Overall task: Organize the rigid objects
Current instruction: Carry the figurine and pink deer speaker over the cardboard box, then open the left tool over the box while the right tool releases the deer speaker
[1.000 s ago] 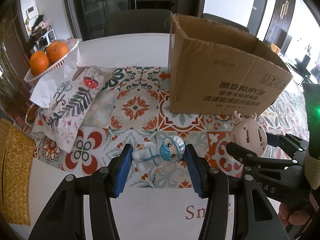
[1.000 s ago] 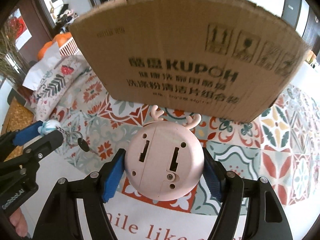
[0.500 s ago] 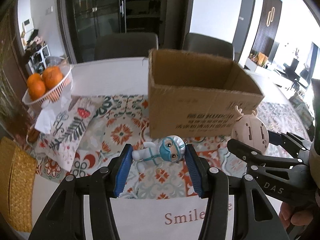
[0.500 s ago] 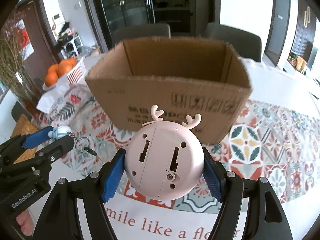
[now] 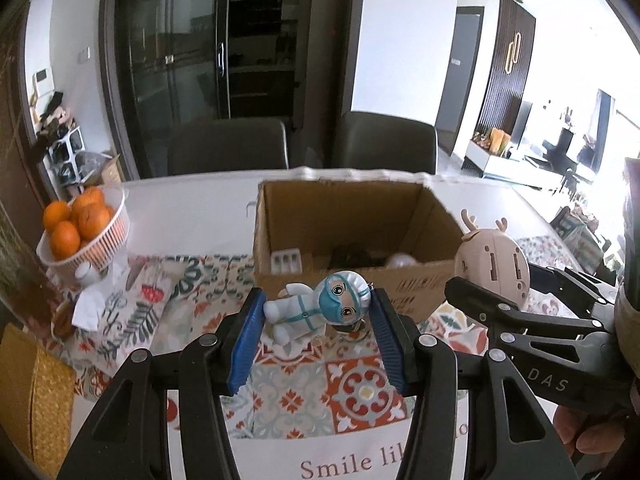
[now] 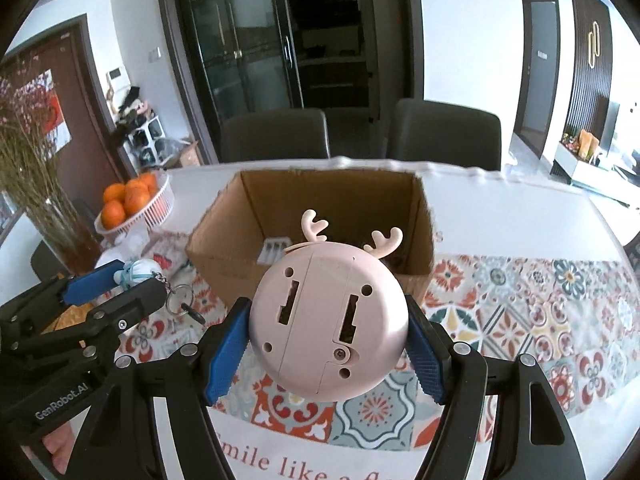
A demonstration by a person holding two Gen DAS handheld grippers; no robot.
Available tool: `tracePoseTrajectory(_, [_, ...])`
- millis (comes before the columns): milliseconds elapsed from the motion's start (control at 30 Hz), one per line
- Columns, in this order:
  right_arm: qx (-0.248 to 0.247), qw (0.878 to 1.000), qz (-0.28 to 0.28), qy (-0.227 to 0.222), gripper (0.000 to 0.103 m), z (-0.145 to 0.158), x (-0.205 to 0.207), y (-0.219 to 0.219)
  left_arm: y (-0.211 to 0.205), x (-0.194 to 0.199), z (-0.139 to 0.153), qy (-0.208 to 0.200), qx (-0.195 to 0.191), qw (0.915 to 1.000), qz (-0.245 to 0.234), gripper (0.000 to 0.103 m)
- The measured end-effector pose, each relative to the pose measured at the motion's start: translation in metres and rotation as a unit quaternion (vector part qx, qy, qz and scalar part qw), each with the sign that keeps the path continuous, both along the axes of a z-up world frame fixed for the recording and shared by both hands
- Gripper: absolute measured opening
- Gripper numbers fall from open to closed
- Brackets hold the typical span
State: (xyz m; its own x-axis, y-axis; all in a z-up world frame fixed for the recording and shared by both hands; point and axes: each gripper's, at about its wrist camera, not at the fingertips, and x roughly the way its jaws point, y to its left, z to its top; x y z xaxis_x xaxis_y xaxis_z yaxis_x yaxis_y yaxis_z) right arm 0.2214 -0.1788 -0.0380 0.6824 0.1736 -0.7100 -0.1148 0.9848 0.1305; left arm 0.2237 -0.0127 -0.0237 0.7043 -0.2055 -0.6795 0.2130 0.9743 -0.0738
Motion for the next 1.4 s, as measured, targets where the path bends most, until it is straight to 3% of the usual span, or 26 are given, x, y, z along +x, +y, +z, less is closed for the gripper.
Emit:
tracePoseTrajectory(367, [0.003,1.000,-0.006,-0.030,0.073,0.033,0.026,-0.004,-0.009,0.033,0.029,-0.024,-0.005,0.9996,-0.011,0.052])
tracePoseTrajectory(567, [-0.004,1.000,-0.001,-0.026,0.073,0.035,0.047,-0.004,-0.015,0.057,0.033,-0.014,0.002,0.9998,-0.014,0.052])
tracePoseTrajectory(1233, [0.005,0.998,0.006,0.069,0.073,0.003,0.114,-0.015,-0.023,0.125,-0.003,0.110,0.001,0.9939,0.003,0.052])
tracePoseTrajectory(1400, [0.001,0.996,-0.012,0.089,0.077,-0.007,0.119,-0.018,-0.020,0.127,-0.009,0.117,0.006,0.9931,0.015,0.062])
